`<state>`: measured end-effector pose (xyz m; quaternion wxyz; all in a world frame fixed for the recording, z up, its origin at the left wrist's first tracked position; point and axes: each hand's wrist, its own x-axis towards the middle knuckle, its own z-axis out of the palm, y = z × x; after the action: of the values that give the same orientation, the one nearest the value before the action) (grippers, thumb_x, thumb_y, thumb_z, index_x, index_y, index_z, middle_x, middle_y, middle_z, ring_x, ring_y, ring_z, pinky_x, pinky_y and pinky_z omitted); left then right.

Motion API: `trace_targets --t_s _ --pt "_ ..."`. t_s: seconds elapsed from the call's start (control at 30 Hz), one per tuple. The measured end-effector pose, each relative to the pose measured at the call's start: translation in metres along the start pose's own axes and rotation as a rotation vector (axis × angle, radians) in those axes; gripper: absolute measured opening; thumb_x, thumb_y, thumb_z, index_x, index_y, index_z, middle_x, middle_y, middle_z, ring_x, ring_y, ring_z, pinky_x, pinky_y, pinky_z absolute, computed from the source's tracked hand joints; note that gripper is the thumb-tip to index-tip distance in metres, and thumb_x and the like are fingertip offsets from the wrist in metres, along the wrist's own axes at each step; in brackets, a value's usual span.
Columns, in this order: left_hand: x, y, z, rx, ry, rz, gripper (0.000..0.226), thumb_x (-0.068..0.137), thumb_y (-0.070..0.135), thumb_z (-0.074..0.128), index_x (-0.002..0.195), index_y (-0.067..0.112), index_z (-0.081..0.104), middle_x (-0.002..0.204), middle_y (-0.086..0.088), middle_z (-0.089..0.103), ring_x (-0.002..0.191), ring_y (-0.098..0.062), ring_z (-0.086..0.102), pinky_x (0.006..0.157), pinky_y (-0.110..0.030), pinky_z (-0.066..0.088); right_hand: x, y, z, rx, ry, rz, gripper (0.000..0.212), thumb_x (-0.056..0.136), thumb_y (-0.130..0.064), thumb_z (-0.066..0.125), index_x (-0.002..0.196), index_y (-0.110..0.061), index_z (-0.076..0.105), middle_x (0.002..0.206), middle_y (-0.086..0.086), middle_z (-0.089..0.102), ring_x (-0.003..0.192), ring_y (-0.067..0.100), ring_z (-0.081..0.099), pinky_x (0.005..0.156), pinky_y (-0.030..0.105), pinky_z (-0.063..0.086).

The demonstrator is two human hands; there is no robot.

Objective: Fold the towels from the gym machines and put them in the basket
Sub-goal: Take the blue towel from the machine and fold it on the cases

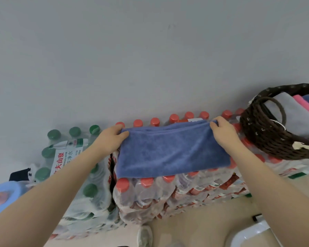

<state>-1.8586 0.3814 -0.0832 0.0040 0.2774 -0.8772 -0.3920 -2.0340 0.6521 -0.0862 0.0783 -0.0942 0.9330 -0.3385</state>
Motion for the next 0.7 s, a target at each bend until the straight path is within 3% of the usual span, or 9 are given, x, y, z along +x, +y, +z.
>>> trace_targets --t_s 0.07,0.13,0.27,0.4,0.47,0.53,0.6,0.67,0.7 --pt "0.003 -0.004 -0.002 -0.135 0.026 -0.049 0.022 0.092 0.017 0.047 0.077 0.002 0.05 0.07 -0.014 0.048 0.063 -0.023 0.047 0.072 -0.048 0.05 0.003 -0.003 0.001 -0.068 0.001 -0.008 0.016 0.097 -0.019 0.037 0.095 -0.007 0.048 0.107 0.027 0.058 0.099 0.039 0.053 0.072 0.034 0.034" --pt "0.004 -0.005 -0.003 -0.166 0.045 -0.095 0.021 0.092 0.015 0.045 0.077 0.002 0.052 0.067 -0.012 0.05 0.058 -0.025 0.048 0.067 -0.044 0.052 0.006 -0.008 0.004 -0.166 -0.011 -0.015 0.023 0.099 -0.022 0.035 0.103 -0.005 0.049 0.111 0.029 0.057 0.104 0.042 0.052 0.075 0.037 0.036" --pt "0.012 -0.002 0.002 0.003 0.07 -0.064 0.026 0.093 0.017 0.04 0.068 0.011 0.043 0.065 -0.008 0.052 0.064 -0.03 0.054 0.06 -0.036 0.043 0.012 -0.014 0.013 -0.308 0.006 0.022 0.033 0.1 -0.027 0.031 0.114 -0.002 0.047 0.115 0.027 0.057 0.107 0.045 0.052 0.08 0.04 0.04" --pt "0.021 -0.003 0.006 0.129 0.134 -0.04 0.025 0.096 0.018 0.034 0.1 0.002 0.052 0.093 -0.019 0.061 0.094 -0.038 0.057 0.068 -0.031 0.035 0.015 -0.014 0.022 -0.356 0.04 0.047 0.034 0.1 -0.029 0.029 0.117 -0.005 0.046 0.115 0.025 0.058 0.106 0.044 0.053 0.076 0.041 0.04" --pt "0.025 -0.005 0.01 0.244 0.164 -0.052 0.027 0.098 0.019 0.031 0.107 -0.001 0.046 0.104 -0.024 0.062 0.095 -0.04 0.058 0.068 -0.032 0.035 0.012 -0.017 0.025 -0.352 0.054 0.08 0.034 0.1 -0.029 0.029 0.118 -0.005 0.045 0.117 0.023 0.057 0.108 0.043 0.052 0.075 0.041 0.039" --pt "0.024 -0.001 0.013 0.387 0.21 -0.084 0.024 0.098 0.018 0.031 0.111 -0.001 0.04 0.1 -0.024 0.063 0.09 -0.04 0.061 0.064 -0.035 0.036 0.007 -0.022 0.027 -0.369 0.101 0.119 0.034 0.1 -0.029 0.031 0.118 -0.002 0.043 0.119 0.023 0.055 0.108 0.042 0.053 0.078 0.042 0.04" --pt "0.02 0.0 0.014 0.558 0.333 0.045 0.029 0.092 0.012 0.041 0.116 -0.003 0.042 0.096 -0.022 0.063 0.084 -0.04 0.063 0.061 -0.037 0.041 -0.001 -0.028 0.031 -0.52 0.205 0.071 0.035 0.098 -0.027 0.038 0.12 -0.001 0.041 0.123 0.022 0.052 0.11 0.041 0.052 0.082 0.044 0.042" --pt "0.017 0.005 0.02 0.687 0.388 0.316 0.036 0.075 0.009 0.046 0.108 -0.002 0.056 0.097 -0.02 0.064 0.081 -0.037 0.064 0.062 -0.037 0.049 -0.011 -0.039 0.044 -0.613 0.281 -0.156 0.036 0.093 -0.02 0.044 0.122 0.001 0.043 0.124 0.022 0.052 0.11 0.04 0.051 0.088 0.045 0.042" --pt "0.015 0.008 0.026 0.685 0.379 0.469 0.041 0.069 0.013 0.041 0.103 0.0 0.06 0.1 -0.019 0.065 0.082 -0.036 0.065 0.065 -0.037 0.052 -0.017 -0.046 0.053 -0.573 0.231 -0.321 0.036 0.09 -0.017 0.044 0.121 0.001 0.047 0.122 0.022 0.054 0.11 0.04 0.052 0.091 0.045 0.042"
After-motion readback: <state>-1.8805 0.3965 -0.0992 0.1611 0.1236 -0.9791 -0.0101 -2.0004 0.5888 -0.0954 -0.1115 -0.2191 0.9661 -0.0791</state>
